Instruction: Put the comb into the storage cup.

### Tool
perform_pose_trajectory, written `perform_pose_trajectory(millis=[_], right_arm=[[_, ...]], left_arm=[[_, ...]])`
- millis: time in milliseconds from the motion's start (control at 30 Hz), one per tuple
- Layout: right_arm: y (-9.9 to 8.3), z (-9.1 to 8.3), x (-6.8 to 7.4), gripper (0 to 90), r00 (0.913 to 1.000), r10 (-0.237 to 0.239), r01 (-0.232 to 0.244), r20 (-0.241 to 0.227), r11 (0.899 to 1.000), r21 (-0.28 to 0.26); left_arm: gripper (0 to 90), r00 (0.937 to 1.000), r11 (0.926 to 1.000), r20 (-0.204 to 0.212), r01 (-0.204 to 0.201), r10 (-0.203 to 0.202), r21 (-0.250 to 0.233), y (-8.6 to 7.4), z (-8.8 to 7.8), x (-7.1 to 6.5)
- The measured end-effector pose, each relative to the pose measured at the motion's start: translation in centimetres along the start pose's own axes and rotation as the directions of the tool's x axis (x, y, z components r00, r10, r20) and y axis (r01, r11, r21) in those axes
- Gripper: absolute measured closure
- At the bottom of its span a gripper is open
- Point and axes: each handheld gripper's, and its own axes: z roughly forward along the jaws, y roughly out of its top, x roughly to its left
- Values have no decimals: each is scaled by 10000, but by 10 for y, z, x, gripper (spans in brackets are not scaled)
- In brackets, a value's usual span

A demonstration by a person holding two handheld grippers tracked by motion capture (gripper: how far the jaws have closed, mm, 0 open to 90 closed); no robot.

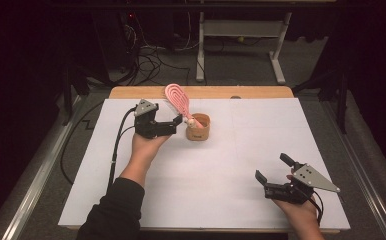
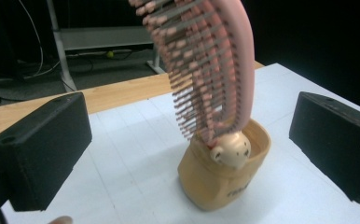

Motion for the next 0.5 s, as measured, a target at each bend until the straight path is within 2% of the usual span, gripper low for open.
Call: perform_pose_trajectory(millis=[233, 500], right_arm=[[0, -1, 0, 4, 10000, -89, 89, 7, 10000, -12], [1, -1, 0, 4, 9999, -109, 109, 26, 9999, -26]], left_arm=[[0, 9999, 9997, 80, -58, 60, -221, -10, -18, 0], [0, 9995, 9994, 39, -299, 299, -147, -25, -37, 2]])
